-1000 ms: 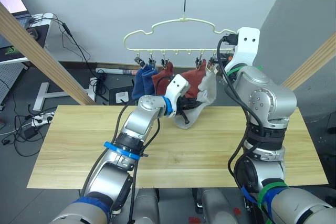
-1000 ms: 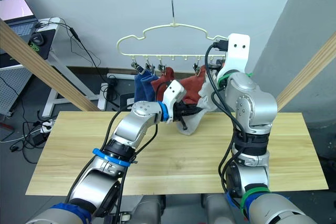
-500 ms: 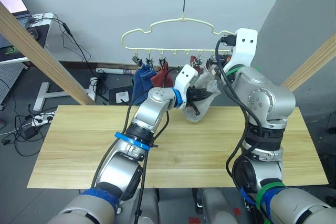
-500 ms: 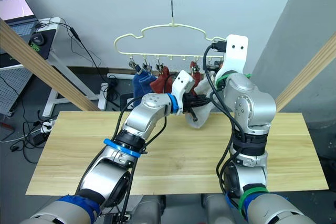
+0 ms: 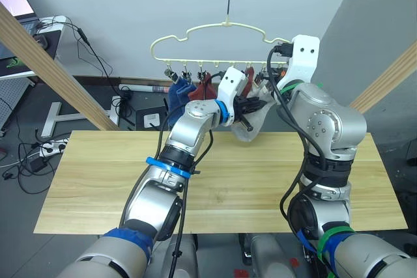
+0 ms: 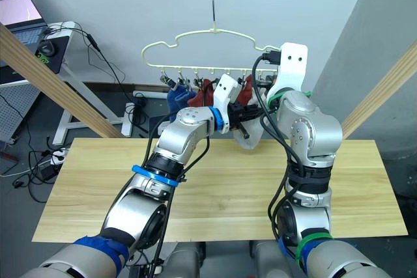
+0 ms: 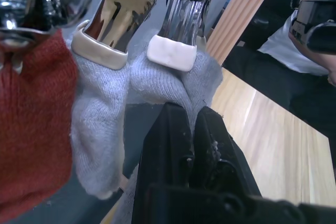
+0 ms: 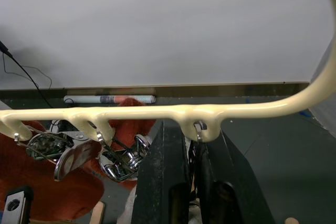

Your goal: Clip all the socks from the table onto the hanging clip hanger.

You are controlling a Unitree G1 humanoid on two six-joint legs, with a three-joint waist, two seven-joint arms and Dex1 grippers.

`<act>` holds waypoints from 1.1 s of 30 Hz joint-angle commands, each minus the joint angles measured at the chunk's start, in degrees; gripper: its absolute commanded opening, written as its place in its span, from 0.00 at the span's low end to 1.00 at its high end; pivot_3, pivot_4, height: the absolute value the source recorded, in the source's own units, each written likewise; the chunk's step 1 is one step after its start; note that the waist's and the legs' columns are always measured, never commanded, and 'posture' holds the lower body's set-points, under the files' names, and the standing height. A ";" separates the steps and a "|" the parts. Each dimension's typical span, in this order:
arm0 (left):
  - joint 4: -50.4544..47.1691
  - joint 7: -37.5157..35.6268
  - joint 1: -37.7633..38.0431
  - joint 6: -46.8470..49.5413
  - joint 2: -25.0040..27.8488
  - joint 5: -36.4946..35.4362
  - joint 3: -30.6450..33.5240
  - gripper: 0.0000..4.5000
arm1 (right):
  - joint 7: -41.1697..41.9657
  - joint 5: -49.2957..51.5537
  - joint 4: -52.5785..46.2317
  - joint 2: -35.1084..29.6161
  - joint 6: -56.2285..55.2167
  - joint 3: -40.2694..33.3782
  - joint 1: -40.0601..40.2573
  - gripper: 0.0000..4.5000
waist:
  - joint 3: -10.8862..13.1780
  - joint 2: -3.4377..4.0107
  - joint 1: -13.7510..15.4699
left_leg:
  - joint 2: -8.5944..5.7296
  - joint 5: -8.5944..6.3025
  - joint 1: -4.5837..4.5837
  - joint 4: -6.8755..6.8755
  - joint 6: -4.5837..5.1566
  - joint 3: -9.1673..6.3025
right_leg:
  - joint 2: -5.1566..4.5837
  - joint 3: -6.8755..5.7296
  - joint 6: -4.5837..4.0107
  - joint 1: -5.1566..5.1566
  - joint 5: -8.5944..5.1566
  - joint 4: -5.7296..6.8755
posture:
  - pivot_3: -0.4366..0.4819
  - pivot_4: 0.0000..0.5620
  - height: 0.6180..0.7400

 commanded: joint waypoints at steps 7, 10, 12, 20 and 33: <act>-1.62 0.41 -1.45 -0.48 -1.02 -0.98 0.38 0.00 | -0.52 1.09 -3.38 0.49 0.45 -0.70 -1.66 0.14 | 0.00 0.00 0.00 | 0.00 0.00 0.00 0.00 0.00 0.00 | 0.00 0.00 0.00 0.00 0.00 0.00 | 0.47 0.52 1.00; -1.35 0.49 -1.52 -0.66 -1.00 -0.93 0.41 0.00 | -0.55 0.94 -3.21 0.50 0.57 -0.63 -1.66 0.38 | 0.00 0.00 0.00 | 0.00 0.00 0.00 0.00 0.00 0.00 | 0.00 0.00 0.00 0.00 0.00 0.01 | 0.47 0.50 1.00; -1.24 0.59 -1.53 -0.72 -0.99 -0.90 0.41 0.00 | -0.39 0.94 -3.12 0.45 0.72 -0.55 -1.64 0.55 | 0.00 0.00 0.00 | 0.00 0.00 0.00 0.00 0.00 0.00 | 0.00 0.00 0.00 0.00 0.00 0.01 | 0.47 0.50 1.00; -2.70 -0.50 -0.20 1.21 -0.35 -1.62 0.24 0.33 | 0.28 1.13 -5.90 0.04 3.15 -0.15 0.15 0.56 | 0.00 0.00 0.00 | 0.00 0.00 0.00 0.00 0.00 0.00 | 0.00 0.00 0.00 0.00 0.00 0.01 | 0.47 0.50 1.00; -22.46 -5.23 18.48 10.15 9.24 -4.50 -0.65 0.95 | 8.65 5.80 -30.17 -8.10 14.91 5.65 21.11 0.56 | -0.01 0.02 -0.23 | 0.02 0.01 0.02 0.04 -0.02 -0.01 | 0.00 0.03 0.01 0.01 -0.01 0.04 | 0.44 0.49 1.00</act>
